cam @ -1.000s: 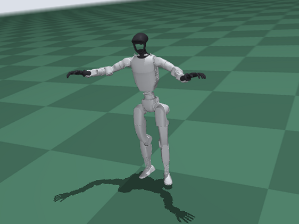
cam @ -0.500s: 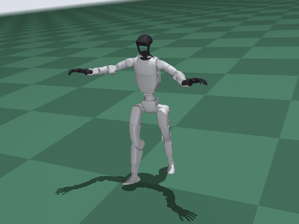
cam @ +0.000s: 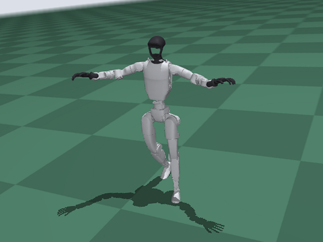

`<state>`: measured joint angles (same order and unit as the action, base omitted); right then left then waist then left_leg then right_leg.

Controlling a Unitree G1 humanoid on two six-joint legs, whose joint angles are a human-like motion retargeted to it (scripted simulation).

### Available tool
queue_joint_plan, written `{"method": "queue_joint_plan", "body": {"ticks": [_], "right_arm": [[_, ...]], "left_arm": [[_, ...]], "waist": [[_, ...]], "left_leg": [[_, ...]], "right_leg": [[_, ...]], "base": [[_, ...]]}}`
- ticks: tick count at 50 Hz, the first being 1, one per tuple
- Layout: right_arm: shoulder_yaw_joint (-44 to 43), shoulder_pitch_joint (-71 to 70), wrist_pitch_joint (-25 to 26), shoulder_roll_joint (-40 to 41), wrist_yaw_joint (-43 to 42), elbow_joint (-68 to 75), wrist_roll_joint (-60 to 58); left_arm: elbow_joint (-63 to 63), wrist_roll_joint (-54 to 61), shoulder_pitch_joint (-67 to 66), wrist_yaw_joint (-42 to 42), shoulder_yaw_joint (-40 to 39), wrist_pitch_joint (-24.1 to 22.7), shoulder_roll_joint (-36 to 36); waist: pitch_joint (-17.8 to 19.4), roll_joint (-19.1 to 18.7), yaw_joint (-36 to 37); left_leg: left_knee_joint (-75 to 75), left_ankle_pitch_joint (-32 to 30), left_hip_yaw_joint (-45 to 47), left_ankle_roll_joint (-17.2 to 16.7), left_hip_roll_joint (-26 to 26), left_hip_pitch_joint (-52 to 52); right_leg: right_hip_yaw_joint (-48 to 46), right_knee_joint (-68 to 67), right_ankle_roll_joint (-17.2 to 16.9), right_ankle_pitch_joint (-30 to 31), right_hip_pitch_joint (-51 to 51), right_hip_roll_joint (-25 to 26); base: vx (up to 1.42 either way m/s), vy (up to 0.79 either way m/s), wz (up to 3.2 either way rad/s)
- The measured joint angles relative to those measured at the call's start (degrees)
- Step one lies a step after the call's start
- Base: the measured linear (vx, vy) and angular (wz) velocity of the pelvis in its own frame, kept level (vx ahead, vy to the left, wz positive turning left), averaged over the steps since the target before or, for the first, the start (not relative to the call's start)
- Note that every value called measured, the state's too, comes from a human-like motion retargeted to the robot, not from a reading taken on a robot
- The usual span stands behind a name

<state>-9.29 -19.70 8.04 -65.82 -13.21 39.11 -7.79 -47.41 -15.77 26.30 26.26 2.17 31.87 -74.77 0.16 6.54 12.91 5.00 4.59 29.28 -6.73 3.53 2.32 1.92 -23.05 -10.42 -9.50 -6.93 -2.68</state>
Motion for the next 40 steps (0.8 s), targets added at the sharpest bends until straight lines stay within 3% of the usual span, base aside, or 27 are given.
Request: {"method": "queue_joint_plan", "body": {"ticks": [6, 15, 20, 25, 31, 35, 40], "right_arm": [[-0.3, -1.5, 0.0, -2.9, -3.5, -1.0, -1.9], [-2.4, -1.6, -0.4, -5.8, -6.6, 1.5, -3.0], [-3.3, -0.4, 3.6, -5.4, -2.5, 1.4, -4.0], [-3.8, 1.1, 7.7, -4.6, 2.3, -0.2, -4.3], [-3.6, 2.7, 9.2, -2.7, 5.3, -2.3, -2.9], [-3.9, 3.4, 7.4, -1.5, 2.2, -2.9, -1.5], [-4.7, 3.1, 2.8, -0.6, -5.0, -2.2, -1.0]], "left_arm": [[-0.2, 7.4, -1.3, 7.6, -3.0, -4.3, 1.4], [-0.4, 11.0, -3.4, 11.7, -4.9, -7.9, 4.6], [-0.8, 8.2, -3.7, 7.2, -4.5, -0.5, 5.3], [-0.8, 2.2, -3.5, 0.1, -3.2, 8.2, 5.5], [-1.0, -5.8, -2.9, -8.5, -1.7, 12.8, 5.3], [0.3, -2.3, -1.8, -3.7, -2.0, 10.5, 5.7], [2.7, 15.2, -0.1, 14.4, -2.3, -2.4, 7.9]], "waist": [[5.0, 0.1, 3.3], [8.5, -1.7, 3.6], [8.1, -0.3, 2.1], [7.4, 2.2, 0.3], [6.2, 2.8, -4.4], [5.3, 1.5, -8.1], [4.4, -1.0, -11.6]], "left_leg": [[0.0, -3.5, 2.4, -0.2, -0.3, 3.7], [0.0, -1.6, 3.4, 3.1, -0.3, 6.5], [-1.7, 0.7, 1.9, 6.9, -3.8, 2.7], [-15.1, 9.9, -2.1, 10.0, -6.1, -1.0], [-29.9, 15.4, -7.2, 9.7, -5.8, -8.1], [-25.5, 12.7, -13.8, 7.2, -6.2, -14.4], [-8.8, 12.9, -18.3, 3.2, -6.0, -17.7]], "right_leg": [[-0.5, 19.2, -0.9, -3.8, -6.1, -1.4], [-1.2, 24.6, -2.9, 2.5, -1.1, -1.2], [-2.5, 24.0, -4.5, 5.8, 3.7, -3.0], [-3.3, 23.7, -4.6, 8.2, 7.0, -6.0], [-6.2, 24.9, -3.7, 11.1, 7.8, -6.6], [-8.9, 25.2, -3.5, 13.6, 9.8, -5.5], [-10.9, 25.3, -4.4, 18.8, 16.2, -3.8]], "base": [[-0.58, -0.21, -0.30], [-0.53, -0.14, 0.06], [-0.42, -0.08, 0.32], [-0.36, -0.04, 0.27], [-0.34, 0.01, 0.44], [-0.42, 0.11, 0.57], [-0.55, 0.17, 0.44]]}}
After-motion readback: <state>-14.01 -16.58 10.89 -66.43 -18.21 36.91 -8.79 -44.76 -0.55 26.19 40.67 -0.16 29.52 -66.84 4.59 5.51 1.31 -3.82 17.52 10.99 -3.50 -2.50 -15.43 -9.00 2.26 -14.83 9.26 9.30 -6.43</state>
